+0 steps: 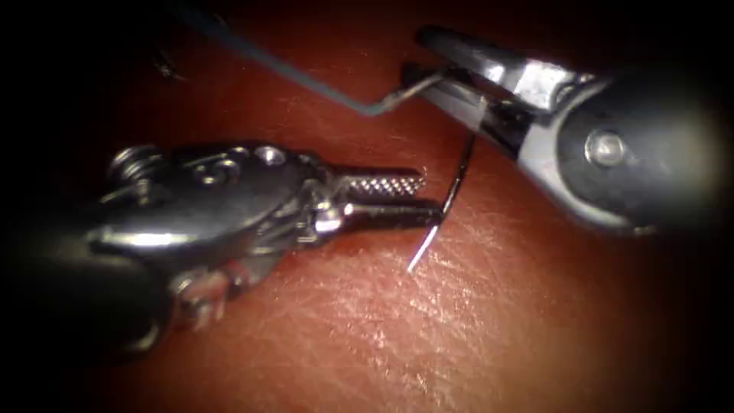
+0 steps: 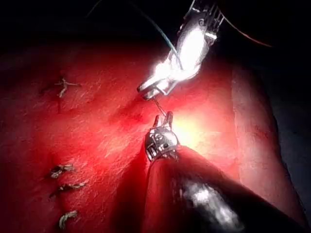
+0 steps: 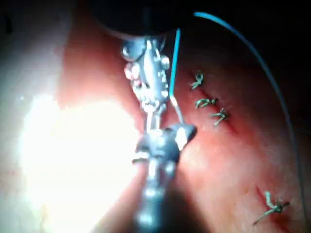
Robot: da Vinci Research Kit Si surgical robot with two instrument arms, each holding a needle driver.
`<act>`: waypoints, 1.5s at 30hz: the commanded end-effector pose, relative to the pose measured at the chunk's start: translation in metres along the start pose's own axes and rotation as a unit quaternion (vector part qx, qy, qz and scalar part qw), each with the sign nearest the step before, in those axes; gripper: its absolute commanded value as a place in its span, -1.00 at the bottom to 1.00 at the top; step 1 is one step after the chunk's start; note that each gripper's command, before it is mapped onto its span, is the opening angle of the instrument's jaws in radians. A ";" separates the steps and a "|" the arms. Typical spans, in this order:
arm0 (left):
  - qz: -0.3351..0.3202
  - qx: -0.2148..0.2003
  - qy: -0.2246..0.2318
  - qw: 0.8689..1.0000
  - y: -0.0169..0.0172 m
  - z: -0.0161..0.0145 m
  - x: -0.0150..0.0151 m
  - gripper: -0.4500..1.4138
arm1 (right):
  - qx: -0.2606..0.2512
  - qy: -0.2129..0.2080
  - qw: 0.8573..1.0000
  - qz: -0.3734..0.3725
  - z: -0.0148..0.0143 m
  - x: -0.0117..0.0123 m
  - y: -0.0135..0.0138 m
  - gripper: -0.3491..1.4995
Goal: Wound Closure
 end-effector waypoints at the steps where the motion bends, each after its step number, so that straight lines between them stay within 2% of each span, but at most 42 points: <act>1: -0.001 -0.001 -0.001 1.000 -0.0001 0.0007 -0.0006 -0.39 | 0.012 0.011 1.000 -0.001 0.0010 -0.0005 -0.0005 -1.00; 7: 0.000 -0.004 -0.002 1.000 -0.0002 0.0000 -0.0006 -0.39 | 0.016 0.027 0.999 0.006 0.0010 -0.0016 0.0004 -1.00; 10: 0.000 -0.007 -0.005 1.000 -0.0003 -0.0010 -0.0006 -0.35 | 0.043 0.085 0.995 0.023 0.0011 -0.0023 0.0011 -1.00; 14: -0.002 -0.013 -0.008 1.000 -0.0006 -0.0026 -0.0007 -0.31 | 0.067 0.114 0.991 0.022 0.0013 -0.0025 0.0020 -1.00; 21: 0.007 -0.012 -0.014 1.000 -0.0009 -0.0035 -0.0023 -0.35 | 0.130 0.194 0.972 -0.002 0.0029 -0.0026 0.0030 -1.00; 28: 0.022 -0.007 -0.048 0.999 -0.0009 -0.0025 -0.0052 -0.37 | 0.168 0.253 0.948 -0.100 0.0049 -0.0027 0.0036 -1.00; 31: 0.029 -0.004 -0.058 0.998 -0.0011 -0.0019 -0.0067 -0.37 | 0.173 0.264 0.940 -0.133 0.0066 -0.0032 0.0041 -1.00; 37: 0.038 0.002 -0.075 0.996 -0.0016 -0.0011 -0.0087 -0.37 | 0.170 0.271 0.934 -0.160 0.0086 -0.0043 0.0038 -1.00; 45: 0.044 0.005 -0.078 0.996 -0.0027 -0.0005 -0.0097 -0.40 | 0.159 0.285 0.930 -0.169 0.0103 -0.0038 0.0029 -1.00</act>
